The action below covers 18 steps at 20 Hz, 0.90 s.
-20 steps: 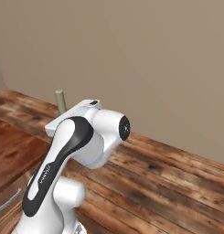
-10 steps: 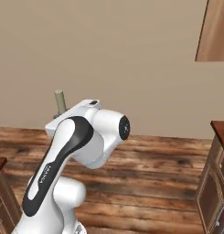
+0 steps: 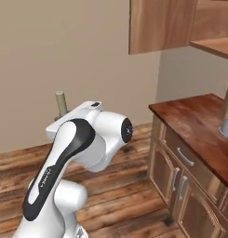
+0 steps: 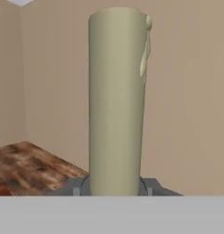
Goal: Pick the candle and candle from the dining table and place them in the open cabinet. Close the cabinet after placing the objects.
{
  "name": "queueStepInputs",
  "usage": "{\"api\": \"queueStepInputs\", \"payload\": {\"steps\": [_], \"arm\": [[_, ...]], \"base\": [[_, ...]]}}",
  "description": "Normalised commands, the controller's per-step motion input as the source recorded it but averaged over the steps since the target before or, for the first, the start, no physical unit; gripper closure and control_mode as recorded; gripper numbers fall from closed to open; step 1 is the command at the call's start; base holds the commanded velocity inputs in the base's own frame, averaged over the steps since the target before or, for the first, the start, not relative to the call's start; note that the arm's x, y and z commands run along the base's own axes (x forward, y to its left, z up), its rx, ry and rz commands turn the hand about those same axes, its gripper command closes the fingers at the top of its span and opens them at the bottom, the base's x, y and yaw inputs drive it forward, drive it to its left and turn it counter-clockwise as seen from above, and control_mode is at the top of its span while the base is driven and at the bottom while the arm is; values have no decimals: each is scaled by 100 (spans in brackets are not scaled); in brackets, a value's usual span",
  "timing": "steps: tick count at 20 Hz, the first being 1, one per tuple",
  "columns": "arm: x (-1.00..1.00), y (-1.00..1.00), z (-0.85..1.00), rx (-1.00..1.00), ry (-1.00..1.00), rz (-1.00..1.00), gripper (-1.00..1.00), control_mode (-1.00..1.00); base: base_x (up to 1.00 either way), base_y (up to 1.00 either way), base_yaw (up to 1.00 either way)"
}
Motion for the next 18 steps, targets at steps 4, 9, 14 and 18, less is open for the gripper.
{"api": "queueStepInputs", "payload": {"steps": [4, 9, 14, 18], "arm": [[0, 0, 0, 0, 0, 0, 100, 100], [0, 0, 0, 0, 0, 0, 100, 100], [0, 0, 0, 0, 0, 0, 100, 100], [0, 0, 0, 0, 0, 0, 100, 100]], "base": [[46, 55, -67], [50, 57, -67], [49, 57, -66], [60, 24, -61]]}}
